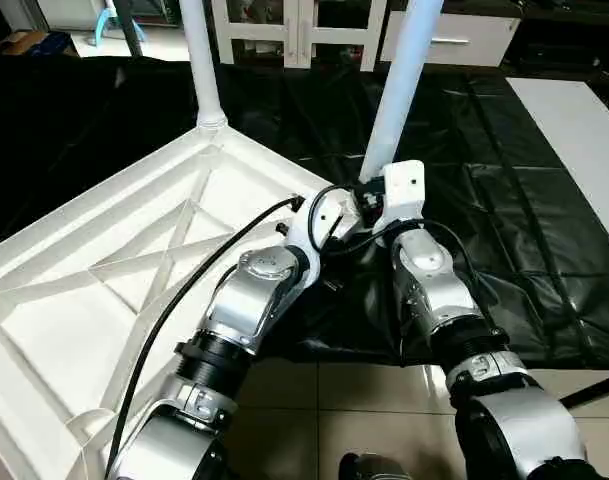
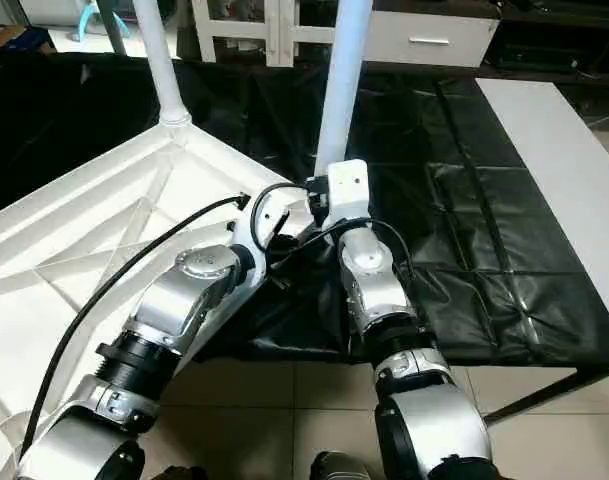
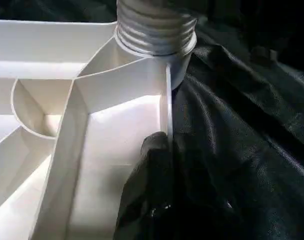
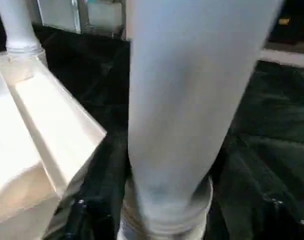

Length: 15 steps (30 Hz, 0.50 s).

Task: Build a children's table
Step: Insert table leg to table base

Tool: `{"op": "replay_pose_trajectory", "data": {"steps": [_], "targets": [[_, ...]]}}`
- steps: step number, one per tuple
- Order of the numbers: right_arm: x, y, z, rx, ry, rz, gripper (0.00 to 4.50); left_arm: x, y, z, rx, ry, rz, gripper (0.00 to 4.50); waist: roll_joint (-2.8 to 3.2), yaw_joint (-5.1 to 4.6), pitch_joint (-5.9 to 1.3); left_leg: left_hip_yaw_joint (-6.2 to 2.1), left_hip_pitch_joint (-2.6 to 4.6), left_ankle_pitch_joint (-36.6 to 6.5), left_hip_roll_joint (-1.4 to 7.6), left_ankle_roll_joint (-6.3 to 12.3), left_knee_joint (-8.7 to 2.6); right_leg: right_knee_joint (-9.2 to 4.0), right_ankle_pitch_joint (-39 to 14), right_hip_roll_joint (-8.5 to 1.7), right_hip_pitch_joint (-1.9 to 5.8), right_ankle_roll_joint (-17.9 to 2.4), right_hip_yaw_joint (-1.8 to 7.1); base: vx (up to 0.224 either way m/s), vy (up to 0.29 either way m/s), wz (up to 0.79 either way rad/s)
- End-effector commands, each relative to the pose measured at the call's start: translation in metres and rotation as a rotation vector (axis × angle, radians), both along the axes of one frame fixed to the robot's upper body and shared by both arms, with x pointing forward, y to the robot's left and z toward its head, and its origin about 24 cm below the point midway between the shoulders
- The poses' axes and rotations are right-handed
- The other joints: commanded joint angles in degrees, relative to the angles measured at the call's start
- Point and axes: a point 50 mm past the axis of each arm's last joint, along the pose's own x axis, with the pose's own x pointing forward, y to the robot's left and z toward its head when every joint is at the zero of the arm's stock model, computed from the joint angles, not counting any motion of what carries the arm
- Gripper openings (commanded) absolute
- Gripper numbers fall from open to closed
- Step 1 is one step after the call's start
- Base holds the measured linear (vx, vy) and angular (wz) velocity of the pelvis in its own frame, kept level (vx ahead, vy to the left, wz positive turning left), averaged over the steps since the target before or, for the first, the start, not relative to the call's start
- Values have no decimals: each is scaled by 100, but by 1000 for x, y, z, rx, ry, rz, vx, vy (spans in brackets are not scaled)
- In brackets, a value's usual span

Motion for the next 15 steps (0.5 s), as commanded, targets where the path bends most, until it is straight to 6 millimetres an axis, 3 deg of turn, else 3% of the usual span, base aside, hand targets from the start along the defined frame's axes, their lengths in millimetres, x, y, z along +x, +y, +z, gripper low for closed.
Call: {"op": "replay_pose_trajectory", "data": {"steps": [1, 4, 8, 15], "targets": [[-4, -6, -12, -24, 45, -8, 279, 5, 12, 1, 28, -23, 39, 0, -28, 24, -422, 70, -23, -768, 44, 694, -272, -372, -392, -204, 349, -1568, 215, 0, 0, 0], [-4, -6, -5, -28, 9, 3, 308, 5, 14, 1, 32, -24, 38, 0, -21, 30, -443, 77, -11, -597, 44, 806, -248, -333, -53, -196, 359, -1679, 218, 0, 0, 0], [-7, -6, -2, -42, -14, 23, 308, 6, 16, 1, 37, -25, 35, 0, -23, 38, -480, 72, -12, -223, 42, 1040, -206, -265, 506, -193, 391, -1834, 217, 0, 0, 0], [-14, -14, -2, -59, -25, 31, 308, 5, 16, -1, 45, -26, 27, 0, -34, 44, -502, 75, -6, -119, 46, 1132, -175, -242, 535, -183, 407, -1914, 224, 0, 0, 0]]}}
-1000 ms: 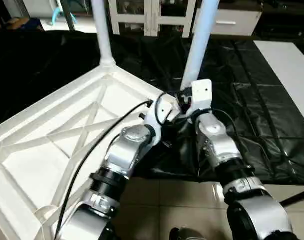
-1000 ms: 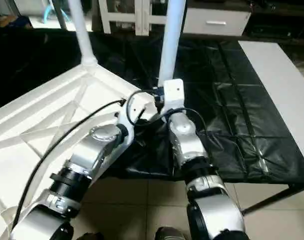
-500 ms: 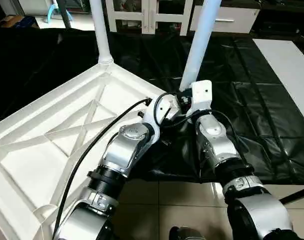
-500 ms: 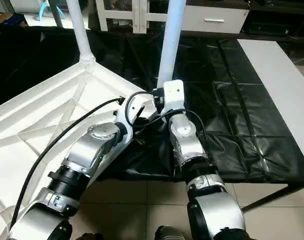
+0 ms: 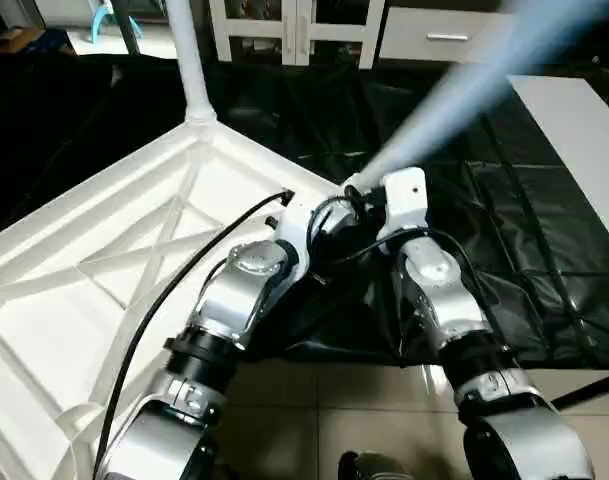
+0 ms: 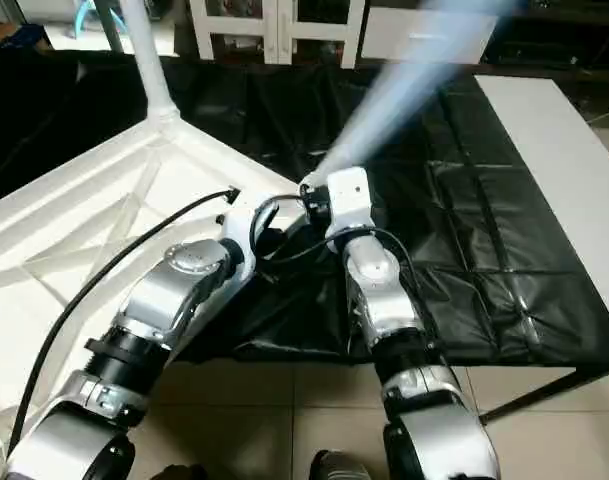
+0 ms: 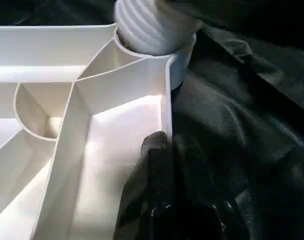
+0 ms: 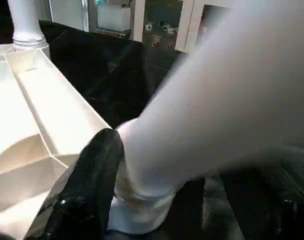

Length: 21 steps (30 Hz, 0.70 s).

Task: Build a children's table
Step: Insert table leg to table base

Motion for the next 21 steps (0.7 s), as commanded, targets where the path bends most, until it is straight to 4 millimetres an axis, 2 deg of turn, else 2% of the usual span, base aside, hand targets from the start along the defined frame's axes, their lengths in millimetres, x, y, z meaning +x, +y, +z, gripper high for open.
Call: {"op": "replay_pose_trajectory", "data": {"steps": [1, 5, 10, 12, 13, 16, 17, 21], "targets": [[-3, -8, -2, -16, 12, -11, 308, 1, 5, -4, 16, 1, 9, 0, -36, 41, -502, 68, 10, -97, 45, 1076, -216, -246, 563, -202, 423, -1911, 216, 0, 0, 0], [-6, -14, 0, -13, 11, -14, 308, 1, 6, -5, 22, 1, 2, 0, -43, 55, -522, 70, 16, -36, 40, 1114, -198, -231, 626, -202, 430, -1923, 221, 0, 0, 0], [-14, -23, -8, -4, 52, -31, 308, 0, 7, -6, 29, 6, -9, 0, -47, 70, -537, 65, 14, 47, 36, 1157, -180, -214, 690, -196, 437, -1932, 223, 0, 0, 0], [-16, -26, -8, -3, 50, -36, 308, 0, 7, -6, 31, 6, -13, 0, -41, 71, -525, 67, 15, -98, 34, 1096, -180, -235, 482, -198, 426, -1929, 219, 0, 0, 0], [-16, -27, -6, -1, 47, -40, 308, 0, 7, -6, 32, 6, -16, 0, -47, 69, -507, 68, 6, -295, 26, 995, -188, -260, 217, -190, 425, -1867, 224, 0, 0, 0], [-17, -27, -2, 9, 33, -29, 308, 0, 7, -6, 34, 5, -20, 0, -47, 51, -499, 63, 7, -533, 27, 848, -197, -285, -91, -190, 416, -1771, 226, 0, 0, 0], [-17, -27, 2, 30, 15, -10, 282, 0, 7, -6, 37, 4, -24, 0, -46, 50, -494, 60, 7, -602, 27, 795, -199, -293, -188, -188, 412, -1721, 231, 0, 0, 0], [-18, -28, 2, 38, 28, -2, 256, -1, 7, -8, 41, 9, -30, 0, -47, 54, -516, 56, 10, -525, 27, 786, -190, -273, -40, -182, 406, -1691, 243, 0, 0, 0]]}}
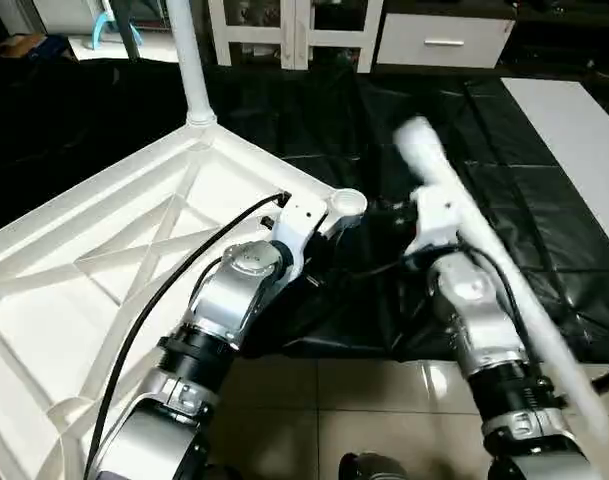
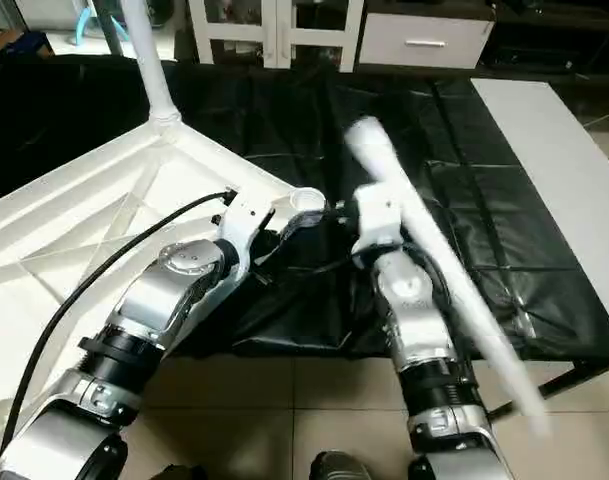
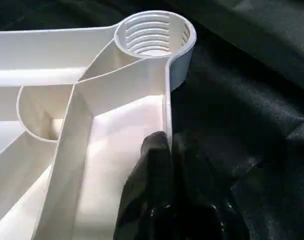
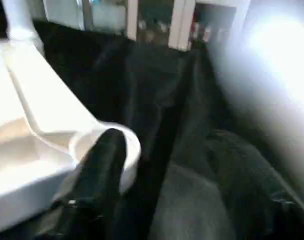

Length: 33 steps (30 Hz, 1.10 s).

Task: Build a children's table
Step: Insert table leg to table base

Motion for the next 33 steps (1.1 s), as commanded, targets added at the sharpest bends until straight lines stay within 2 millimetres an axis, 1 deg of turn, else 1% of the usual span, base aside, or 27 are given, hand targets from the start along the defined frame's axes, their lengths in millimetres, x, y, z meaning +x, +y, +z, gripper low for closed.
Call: {"op": "replay_pose_trajectory", "data": {"steps": [1, 2, 4, 5, 9, 12, 13, 15, 17, 18, 19, 21, 22, 24, 25, 27, 28, 29, 30, 31, 33], "targets": [[-1, -4, -3, 5, 30, -4, 241, -1, 2, -5, 14, 13, -8, 0, -44, 51, -522, 55, 7, -448, 22, 804, -273, -327, 61, -185, 416, -1720, 202, 0, 0, 0], [-1, -5, -6, 6, 53, -11, 227, -1, 2, -6, 16, 13, -8, 0, -49, 54, -524, 56, 4, -376, 17, 833, -270, -319, 162, -177, 418, -1749, 203, 0, 0, 0], [-1, -6, -8, 9, 69, -21, 222, -1, 2, -6, 16, 13, -7, 0, -49, 62, -531, 57, -2, -316, 12, 870, -261, -306, 258, -184, 429, -1779, 207, 0, 0, 0], [-1, -7, -9, 10, 77, -25, 210, -1, 2, -6, 17, 11, -6, 0, -54, 62, -531, 60, -3, -311, 9, 876, -258, -308, 263, -184, 429, -1777, 208, 0, 0, 0], [-3, -14, -9, 11, 83, -58, 210, 1, 3, -3, 18, -26, -14, 0, -25, 77, -530, 56, -1, -325, 5, 867, -257, -314, 209, -182, 432, -1767, 206, 0, 0, 0], [-2, -19, -6, 27, 79, -73, 210, 2, 2, 0, 9, -61, -45, 0, -39, 82, -532, 57, 2, -362, -2, 848, -258, -324, 176, -176, 435, -1749, 207, 0, 0, 0], [-2, -22, -5, 29, 76, -81, 210, 2, 1, 3, 6, -90, -68, 0, -9, 85, -534, 53, 4, -402, 2, 827, -260, -319, 122, -184, 437, -1745, 207, 0, 0, 0], [-2, -27, -4, 41, 74, -94, 210, 2, 1, 4, 5, -107, -66, 0, -22, 86, -539, 56, 9, -445, 1, 795, -257, -329, 77, -179, 439, -1716, 212, 0, 0, 0], [-2, -33, -4, 42, 77, -109, 210, 4, 0, 7, -2, -139, -62, 0, 0, 97, -545, 57, 12, -420, 0, 793, -252, -326, 123, -173, 438, -1726, 210, 0, 0, 0], [-2, -33, -4, 42, 77, -110, 210, 5, 0, 8, -3, -141, -62, 0, -8, 97, -546, 57, 8, -404, -2, 796, -251, -324, 151, -171, 440, -1731, 212, 0, 0, 0], [-2, -34, -4, 40, 78, -112, 210, 5, -1, 9, -10, -152, -64, 0, 1, 108, -548, 54, 3, -398, -5, 799, -250, -321, 157, -173, 442, -1740, 210, 0, 0, 0], [-3, -34, -4, 39, 77, -113, 210, 6, -2, 11, -16, -165, -67, 0, -7, 106, -543, 57, -2, -427, -10, 796, -250, -332, 106, -170, 442, -1733, 208, 0, 0, 0], [-3, -35, -3, 40, 73, -115, 210, 7, -3, 15, -37, -190, -80, 0, -1, 116, -548, 59, 11, -469, -13, 787, -248, -344, 18, -169, 438, -1718, 212, 0, 0, 0], [-3, -37, -1, 41, 69, -117, 210, 7, -4, 17, -61, -189, -91, 0, 3, 127, -553, 56, 14, -444, -3, 785, -250, -332, 46, -174, 436, -1723, 213, 0, 0, 0], [-2, -40, 3, 42, 61, -126, 201, 6, -6, 19, -89, -172, -116, 44, 33, 144, -554, 54, 17, -425, 1, 769, -250, -323, 77, -174, 432, -1743, 209, 0, 0, 0], [0, -44, 6, 39, 56, -134, 201, 5, -7, 20, -98, -169, -137, 44, 27, 155, -559, 56, 22, -399, 3, 768, -247, -318, 131, -171, 429, -1753, 210, 0, 0, 0], [1, -47, 8, 36, 54, -138, 201, 4, -7, 20, -93, -172, -149, 55, 37, 185, -569, 53, 23, -362, 6, 773, -244, -306, 229, -172, 434, -1789, 212, 0, 0, 0], [2, -50, 10, 30, 53, -143, 201, 4, -7, 20, -85, -173, -166, 58, 49, 190, -571, 50, 26, -337, 6, 778, -243, -301, 279, -166, 432, -1793, 210, 0, 0, 0], [3, -53, 12, 28, 52, -148, 201, 4, -7, 19, -74, -174, -182, 65, 43, 192, -576, 56, 32, -309, 9, 787, -237, -289, 354, -159, 429, -1802, 211, 0, 0, 0], [3, -60, 17, 25, 49, -158, 201, 4, -4, 16, -33, -185, -206, 76, 58, 207, -574, 53, 30, -291, 5, 809, -233, -276, 411, -161, 429, -1805, 210, 0, 0, 0], [3, -64, 18, 20, 49, -163, 201, 3, -2, 14, -13, -183, -221, 94, 59, 226, -570, 54, 33, -298, 2, 802, -230, -282, 401, -165, 437, -1784, 213, 0, 0, 0]]}}
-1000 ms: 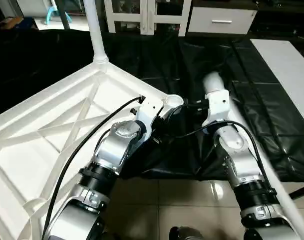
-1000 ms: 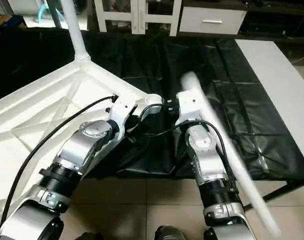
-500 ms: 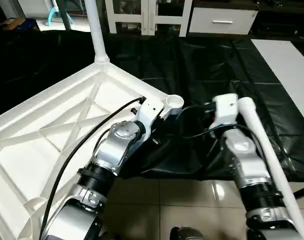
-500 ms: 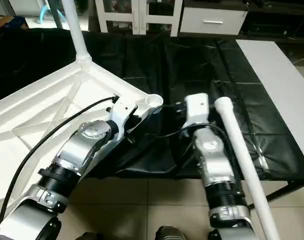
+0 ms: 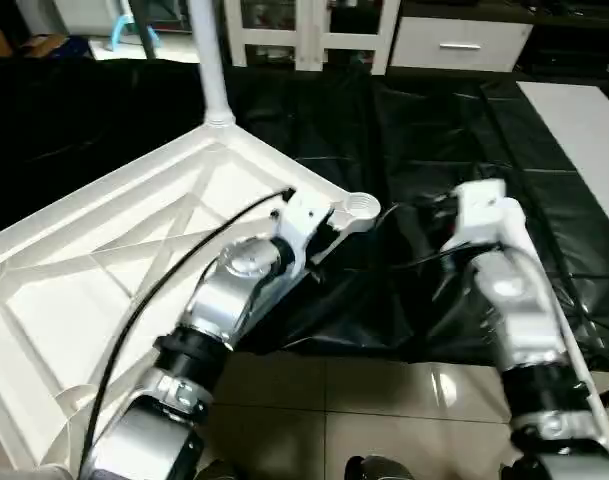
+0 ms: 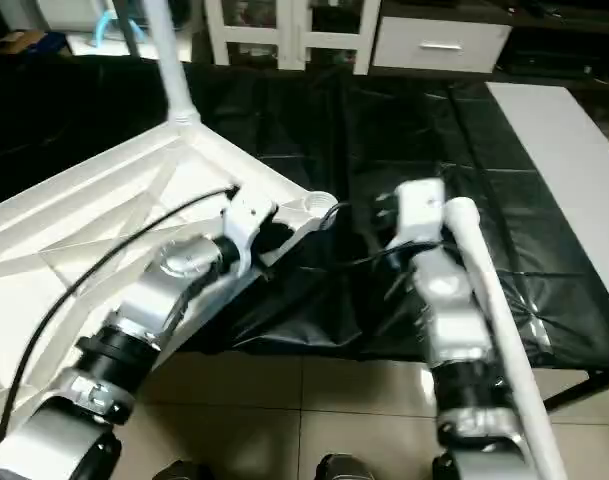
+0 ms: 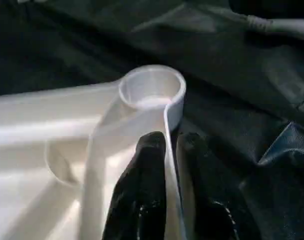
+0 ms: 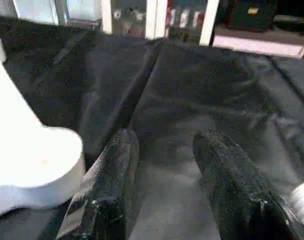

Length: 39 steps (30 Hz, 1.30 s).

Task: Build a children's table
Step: Insert table leg to table base

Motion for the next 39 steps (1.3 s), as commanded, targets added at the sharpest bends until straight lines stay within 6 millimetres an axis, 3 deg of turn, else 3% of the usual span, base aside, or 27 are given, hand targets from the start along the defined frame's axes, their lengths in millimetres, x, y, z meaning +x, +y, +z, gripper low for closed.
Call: {"op": "replay_pose_trajectory", "data": {"steps": [1, 5, 7, 8, 10, 12, 17, 18, 20, 25, 31, 36, 37, 38, 39], "targets": [[0, -7, 6, 13, -5, -11, 201, -1, -1, -2, 45, -11, -40, 99, -9, 20, -560, 60, 38, -286, 4, 791, -270, -286, 399, -173, 440, -1765, 187, 0, 0, 0], [-6, -17, 18, -6, -7, 19, 201, -4, 1, 7, 5, -14, -92, 132, 16, 78, -560, 59, 57, -298, 5, 747, -273, -279, 440, -169, 450, -1780, 191, 0, 0, 0], [-14, -18, 30, -44, 0, 93, 201, -10, 2, 22, -33, -15, -161, 136, 26, 101, -542, 53, 48, -350, 30, 726, -285, -275, 467, -178, 456, -1802, 197, 0, 0, 0], [-15, -18, 31, -51, 3, 104, 201, -12, 2, 24, -35, -14, -183, 147, 59, 120, -551, 46, 55, -343, 27, 713, -282, -262, 470, -184, 459, -1816, 193, 0, 0, 0], [-19, -20, 38, -57, 8, 126, 201, -21, 4, 30, -20, 9, -261, 171, 39, 120, -540, 51, 48, -415, 35, 700, -293, -279, 327, -190, 453, -1813, 194, 0, 0, 0], [-24, -25, 46, -53, 9, 131, 201, -37, 13, 32, 55, 80, -398, 173, 61, 126, -541, 31, 51, -469, 43, 627, -316, -276, 99, -210, 470, -1755, 190, 0, 0, 0], [-31, -26, 53, -75, 32, 162, 201, -44, 39, 28, 188, 232, -362, 173, 111, 74, -479, 67, 101, -857, 19, 302, -341, -364, -770, -157, 388, -1511, 195, 0, 0, 0], [-33, -26, 53, -77, 43, 171, 201, -48, 47, 23, 240, 281, -348, 202, 117, 81, -475, 59, 102, -896, 19, 262, -351, -371, -863, -162, 387, -1471, 192, 0, 0, 0], [-37, -23, 53, -81, 64, 190, 201, -54, 59, 14, 312, 337, -315, 209, 130, 66, -481, 37, 89, -897, 17, 144, -370, -365, -941, -153, 400, -1344, 194, 0, 0, 0], [-47, -17, 49, -101, 114, 223, 201, -56, 69, 1, 408, 364, -217, 250, 148, 98, -498, 47, 103, -759, 9, 135, -354, -366, -673, -146, 376, -1371, 208, 0, 0, 0], [-58, -24, 43, -157, 218, 181, 201, -43, 69, 12, 464, 227, -93, 300, 140, 101, -488, 30, 71, -686, -9, 101, -355, -367, -577, -143, 414, -1334, 211, 0, 0, 0], [-71, -36, 28, -159, 396, 169, 201, -49, 72, 8, 551, 241, -117, 337, 118, 97, -472, 23, 57, -794, -16, 86, -361, -401, -875, -158, 418, -1251, 212, 0, 0, 0], [-81, -37, 14, -126, 507, 196, 201, -53, 75, -3, 609, 265, -148, 339, 122, 85, -466, 17, 51, -816, -19, 89, -366, -418, -956, -158, 416, -1223, 209, 0, 0, 0], [-81, -37, 14, -126, 507, 196, 201, -53, 75, -3, 609, 265, -148, 339, 125, 86, -452, 16, 61, -913, -5, 95, -374, -437, -1093, -161, 402, -1175, 211, 0, 0, 0], [-93, -35, 2, -85, 606, 235, 201, -59, 76, -13, 648, 290, -181, 366, 121, 90, -471, 7, 66, -876, -8, 95, -369, -433, -1092, -164, 414, -1157, 212, 0, 0, 0]]}}
